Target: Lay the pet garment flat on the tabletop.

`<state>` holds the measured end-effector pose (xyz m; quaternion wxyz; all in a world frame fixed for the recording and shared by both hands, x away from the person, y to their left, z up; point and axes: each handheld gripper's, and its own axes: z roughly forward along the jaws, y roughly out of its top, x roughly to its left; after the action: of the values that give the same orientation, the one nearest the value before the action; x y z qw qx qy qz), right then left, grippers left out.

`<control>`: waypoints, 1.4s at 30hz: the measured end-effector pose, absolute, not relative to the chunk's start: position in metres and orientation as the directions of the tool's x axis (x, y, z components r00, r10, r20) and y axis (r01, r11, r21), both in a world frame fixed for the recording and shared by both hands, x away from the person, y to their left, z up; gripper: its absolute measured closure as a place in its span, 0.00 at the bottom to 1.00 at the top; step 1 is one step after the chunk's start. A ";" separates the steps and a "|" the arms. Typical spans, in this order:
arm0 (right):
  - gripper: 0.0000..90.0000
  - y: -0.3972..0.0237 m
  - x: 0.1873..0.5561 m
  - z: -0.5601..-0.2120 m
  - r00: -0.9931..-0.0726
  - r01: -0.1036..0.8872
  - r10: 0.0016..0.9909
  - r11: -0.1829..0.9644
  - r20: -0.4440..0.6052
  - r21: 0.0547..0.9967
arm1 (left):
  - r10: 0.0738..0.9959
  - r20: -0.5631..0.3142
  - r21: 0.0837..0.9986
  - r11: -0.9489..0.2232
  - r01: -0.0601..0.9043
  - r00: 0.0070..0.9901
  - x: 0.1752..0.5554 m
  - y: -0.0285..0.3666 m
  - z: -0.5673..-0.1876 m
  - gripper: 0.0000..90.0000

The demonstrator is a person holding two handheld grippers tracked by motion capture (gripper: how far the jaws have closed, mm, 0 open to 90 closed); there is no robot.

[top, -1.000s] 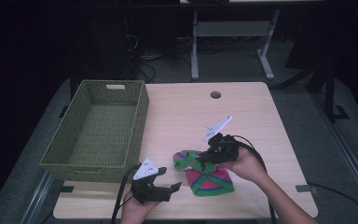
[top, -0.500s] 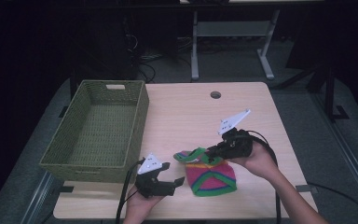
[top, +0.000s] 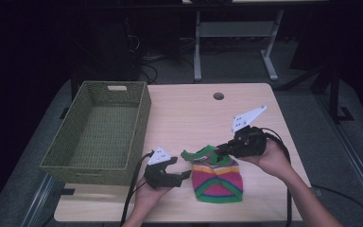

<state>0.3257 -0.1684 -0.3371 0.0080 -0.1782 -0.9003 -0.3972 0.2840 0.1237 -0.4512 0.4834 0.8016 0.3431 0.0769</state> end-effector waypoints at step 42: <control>0.92 -0.208 0.350 -0.340 -0.887 0.412 0.438 0.607 0.147 0.680 | 0.583 -0.149 0.894 -0.266 0.361 0.798 0.324 0.110 -0.425 0.92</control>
<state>0.3502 -0.2083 -0.3395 -0.0173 -0.2370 -0.8961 -0.3749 0.3241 0.1095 -0.4254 0.5265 0.7887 0.2994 0.1056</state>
